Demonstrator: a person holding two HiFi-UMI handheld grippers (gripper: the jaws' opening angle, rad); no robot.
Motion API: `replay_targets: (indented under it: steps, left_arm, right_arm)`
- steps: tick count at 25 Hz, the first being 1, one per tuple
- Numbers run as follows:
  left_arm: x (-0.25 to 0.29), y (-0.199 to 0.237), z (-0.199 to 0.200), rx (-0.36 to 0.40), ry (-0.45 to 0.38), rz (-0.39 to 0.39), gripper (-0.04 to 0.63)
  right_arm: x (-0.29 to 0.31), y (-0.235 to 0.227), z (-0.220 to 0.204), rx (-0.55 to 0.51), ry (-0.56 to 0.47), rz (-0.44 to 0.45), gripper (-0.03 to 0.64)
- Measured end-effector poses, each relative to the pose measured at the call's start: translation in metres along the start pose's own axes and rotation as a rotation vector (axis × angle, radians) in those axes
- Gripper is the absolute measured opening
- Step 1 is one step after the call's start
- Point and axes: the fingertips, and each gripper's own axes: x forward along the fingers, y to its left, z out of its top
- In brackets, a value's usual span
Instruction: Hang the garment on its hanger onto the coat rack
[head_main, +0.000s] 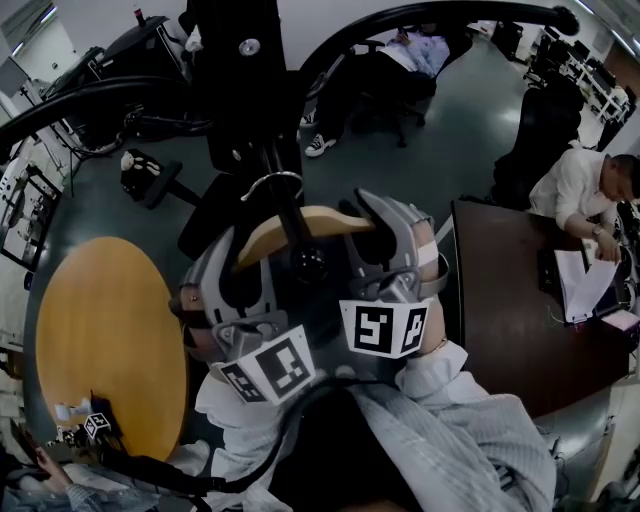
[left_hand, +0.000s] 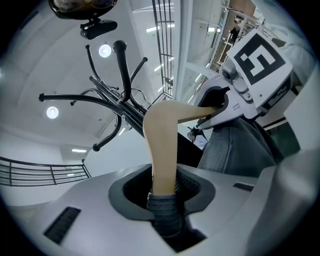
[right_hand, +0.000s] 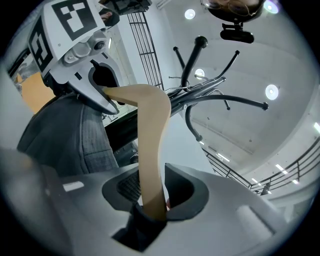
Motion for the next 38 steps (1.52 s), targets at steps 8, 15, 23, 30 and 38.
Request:
replay_targets:
  steps: [8,15,23,30,38]
  left_arm:
    - [-0.018,-0.007,0.007,-0.007,-0.034,-0.057,0.107]
    - [-0.034,-0.008,0.015,0.004,-0.03,-0.101,0.153]
    - [-0.06,0.0,0.02,-0.018,-0.045,-0.076,0.16]
    - [-0.085,0.021,0.061,-0.311,-0.215,-0.043,0.158]
    - [-0.086,-0.023,0.094,-0.649,-0.316,-0.215,0.11]
  right_arm:
    - [-0.026,0.006,0.004,0.023,-0.064,0.09,0.112]
    - [-0.049,0.007,0.018,-0.01,-0.11,0.18,0.146]
    - [-0.077,0.007,0.035,0.059,-0.155,0.208,0.15]
    - [-0.107,-0.03,0.052,0.343,-0.269,0.066,0.147]
    - [-0.125,-0.02,0.048,0.636,-0.232,0.034,0.03]
